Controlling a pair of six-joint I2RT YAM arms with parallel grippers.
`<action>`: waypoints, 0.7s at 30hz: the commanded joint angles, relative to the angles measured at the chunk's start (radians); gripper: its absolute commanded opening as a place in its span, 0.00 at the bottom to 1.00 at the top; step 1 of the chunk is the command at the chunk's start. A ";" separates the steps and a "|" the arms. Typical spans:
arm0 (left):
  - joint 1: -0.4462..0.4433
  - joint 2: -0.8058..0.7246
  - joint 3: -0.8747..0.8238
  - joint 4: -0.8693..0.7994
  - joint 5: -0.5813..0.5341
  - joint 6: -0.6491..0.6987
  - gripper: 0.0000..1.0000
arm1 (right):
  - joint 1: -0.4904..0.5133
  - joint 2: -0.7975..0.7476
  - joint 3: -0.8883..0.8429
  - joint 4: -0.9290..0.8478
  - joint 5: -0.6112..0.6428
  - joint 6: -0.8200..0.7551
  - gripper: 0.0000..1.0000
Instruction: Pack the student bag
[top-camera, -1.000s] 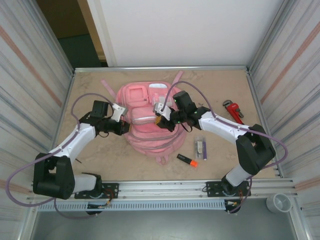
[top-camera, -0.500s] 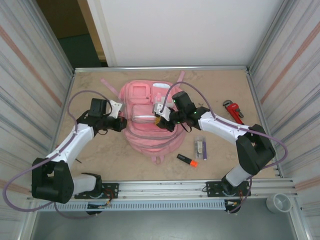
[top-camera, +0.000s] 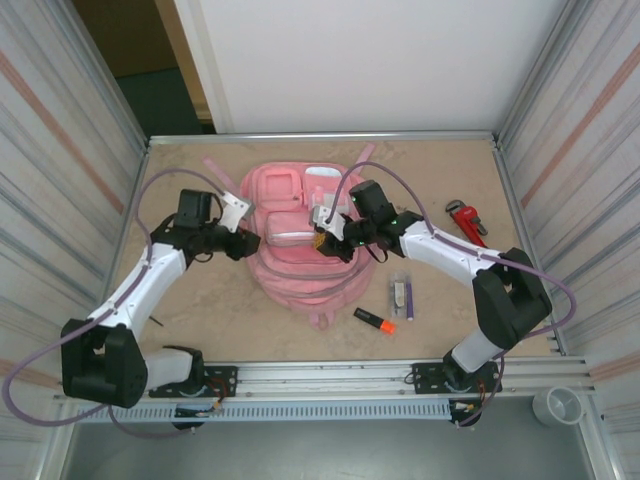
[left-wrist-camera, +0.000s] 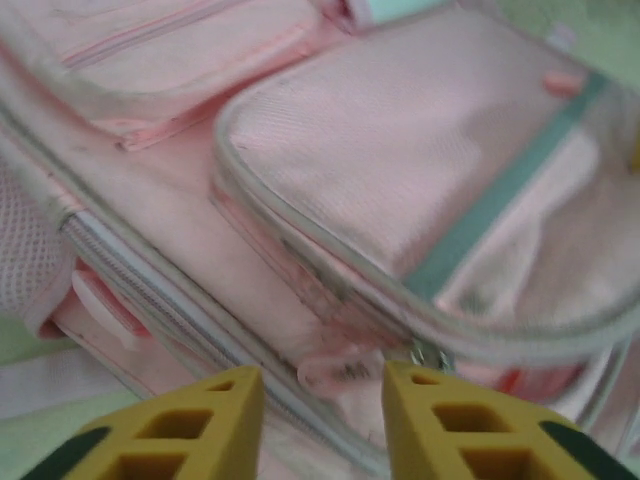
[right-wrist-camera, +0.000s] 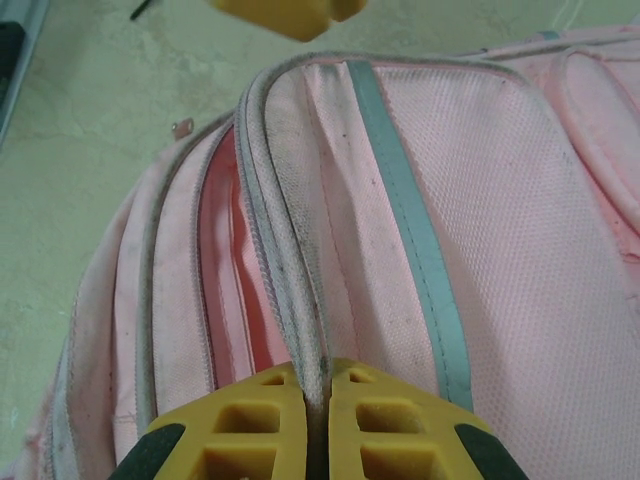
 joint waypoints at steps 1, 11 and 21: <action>0.012 -0.076 -0.057 -0.026 0.057 0.211 0.47 | -0.009 -0.001 0.052 -0.019 -0.083 -0.035 0.00; 0.055 0.056 0.019 -0.083 0.181 0.576 0.47 | -0.006 0.023 0.084 -0.039 -0.090 -0.047 0.00; 0.064 0.248 0.121 -0.126 0.360 0.764 0.34 | -0.002 0.043 0.094 -0.051 -0.083 -0.046 0.00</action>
